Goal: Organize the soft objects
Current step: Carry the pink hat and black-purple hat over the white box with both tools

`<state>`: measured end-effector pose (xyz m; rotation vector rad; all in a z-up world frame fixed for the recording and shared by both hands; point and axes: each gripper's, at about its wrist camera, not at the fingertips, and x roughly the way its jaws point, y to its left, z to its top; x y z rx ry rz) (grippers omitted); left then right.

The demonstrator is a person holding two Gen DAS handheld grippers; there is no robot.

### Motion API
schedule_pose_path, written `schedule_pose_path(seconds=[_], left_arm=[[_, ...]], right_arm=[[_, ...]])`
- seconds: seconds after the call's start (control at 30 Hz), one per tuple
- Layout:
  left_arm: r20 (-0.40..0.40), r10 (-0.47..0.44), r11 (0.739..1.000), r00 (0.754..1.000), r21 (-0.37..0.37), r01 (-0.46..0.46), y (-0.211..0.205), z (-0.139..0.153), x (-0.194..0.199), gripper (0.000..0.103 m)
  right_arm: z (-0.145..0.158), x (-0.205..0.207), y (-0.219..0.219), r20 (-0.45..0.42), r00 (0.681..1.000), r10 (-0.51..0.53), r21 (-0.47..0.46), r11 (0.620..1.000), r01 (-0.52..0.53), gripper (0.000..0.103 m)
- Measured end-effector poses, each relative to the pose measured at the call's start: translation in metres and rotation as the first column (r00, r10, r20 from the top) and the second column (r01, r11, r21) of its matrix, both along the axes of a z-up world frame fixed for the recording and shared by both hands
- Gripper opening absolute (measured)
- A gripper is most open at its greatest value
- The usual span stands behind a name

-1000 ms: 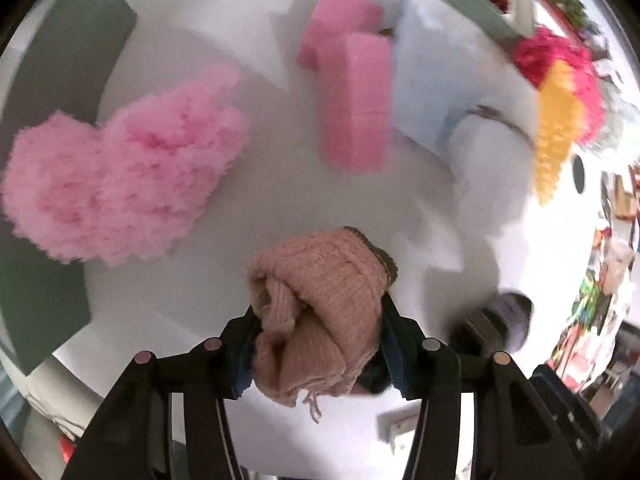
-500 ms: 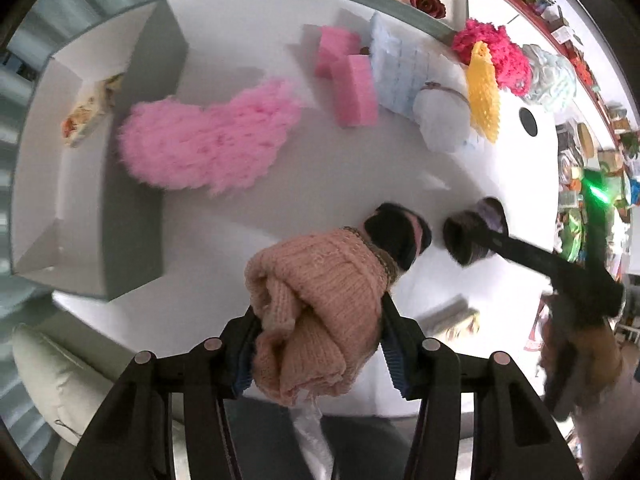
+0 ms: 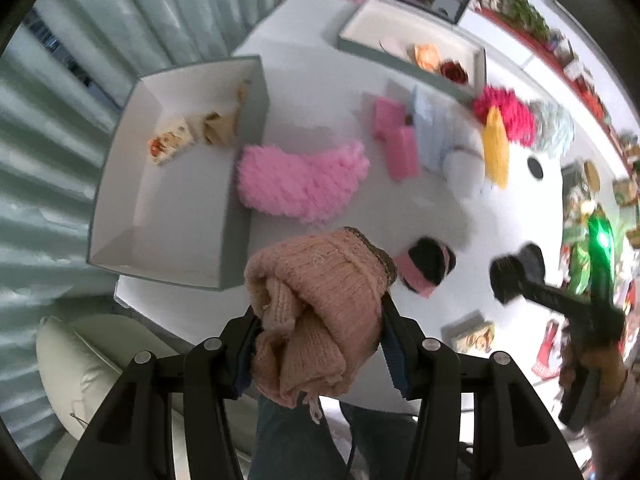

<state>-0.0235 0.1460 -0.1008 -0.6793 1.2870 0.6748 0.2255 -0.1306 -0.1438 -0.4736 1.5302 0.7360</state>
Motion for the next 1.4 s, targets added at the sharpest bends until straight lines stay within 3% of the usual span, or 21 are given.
schedule_pose_path(seconds=[0.3, 0.5, 0.83, 1.4], left_arm=[[0.101, 0.112, 0.991, 0.989, 0.061, -0.118, 0.011, 0.036, -0.027, 0.054], [0.131, 0.178, 0.978, 0.975, 0.084, -0.19, 0.02, 0.047, -0.052, 0.054], [0.16, 0.23, 0.964, 0.96, 0.1, -0.247, 0.054, 0.05, -0.09, 0.054], [0.142, 0.073, 0.99, 0.987, 0.108, -0.088, 0.155, 0.027, -0.129, 0.054]], right_arm=[[0.086, -0.021, 0.005, 0.076, 0.996, 0.056, 0.157, 0.985, -0.068, 0.047], [0.117, -0.028, 0.02, 0.111, 0.989, 0.095, 0.214, 0.97, -0.117, 0.047], [0.123, -0.059, 0.051, 0.119, 0.987, 0.111, 0.242, 0.96, -0.138, 0.047], [0.134, -0.134, 0.151, 0.171, 0.984, 0.054, 0.285, 0.953, -0.102, 0.047]])
